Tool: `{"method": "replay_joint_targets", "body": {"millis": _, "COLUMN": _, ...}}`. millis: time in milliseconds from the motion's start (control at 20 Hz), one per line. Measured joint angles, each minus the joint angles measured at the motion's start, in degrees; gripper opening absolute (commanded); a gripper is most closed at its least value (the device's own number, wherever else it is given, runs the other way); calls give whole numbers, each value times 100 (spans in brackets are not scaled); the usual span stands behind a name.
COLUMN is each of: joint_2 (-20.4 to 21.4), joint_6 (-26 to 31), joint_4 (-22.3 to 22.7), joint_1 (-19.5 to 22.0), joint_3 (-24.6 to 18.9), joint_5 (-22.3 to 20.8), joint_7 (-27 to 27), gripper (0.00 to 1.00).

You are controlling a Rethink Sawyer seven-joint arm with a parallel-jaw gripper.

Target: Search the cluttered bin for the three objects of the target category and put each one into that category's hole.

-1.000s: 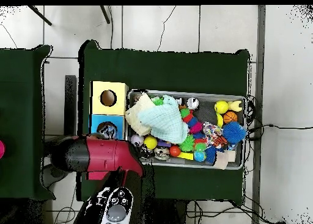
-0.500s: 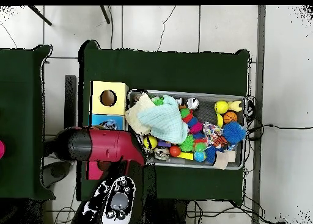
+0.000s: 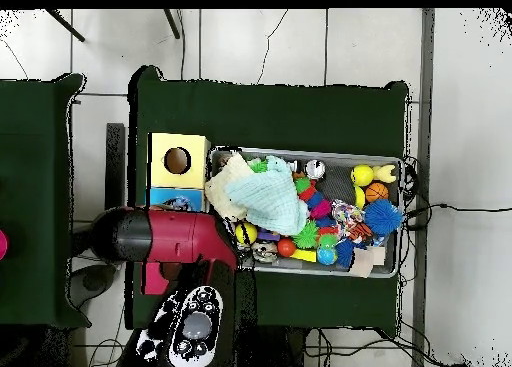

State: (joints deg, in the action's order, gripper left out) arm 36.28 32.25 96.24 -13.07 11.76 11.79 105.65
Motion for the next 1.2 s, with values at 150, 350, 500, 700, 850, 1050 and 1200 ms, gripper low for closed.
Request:
{"method": "replay_joint_targets", "body": {"millis": 150, "joint_2": -5, "joint_6": -4, "joint_4": -12, "joint_1": 1, "joint_3": -12, "joint_5": 7, "joint_7": 0, "gripper": 100}}
{"method": "replay_joint_targets", "body": {"millis": 350, "joint_2": -36, "joint_6": 0, "joint_4": -54, "joint_1": 5, "joint_3": -17, "joint_5": 11, "joint_7": 0, "gripper": 100}}
{"method": "replay_joint_targets", "body": {"millis": 500, "joint_2": -52, "joint_6": 0, "joint_4": -58, "joint_1": 5, "joint_3": -21, "joint_5": 12, "joint_7": 0, "gripper": 100}}
{"method": "replay_joint_targets", "body": {"millis": 700, "joint_2": -55, "joint_6": 1, "joint_4": -56, "joint_1": 12, "joint_3": -34, "joint_5": 12, "joint_7": 0, "gripper": 100}}
{"method": "replay_joint_targets", "body": {"millis": 850, "joint_2": -48, "joint_6": 27, "joint_4": -56, "joint_1": 44, "joint_3": -61, "joint_5": 13, "joint_7": 0, "gripper": 100}}
{"method": "replay_joint_targets", "body": {"millis": 1050, "joint_2": 34, "joint_6": 170, "joint_4": -58, "joint_1": 100, "joint_3": -98, "joint_5": 13, "joint_7": 0, "gripper": 100}}
{"method": "replay_joint_targets", "body": {"millis": 1200, "joint_2": 206, "joint_6": 373, "joint_4": -58, "joint_1": 183, "joint_3": -102, "joint_5": 12, "joint_7": 0, "gripper": 100}}
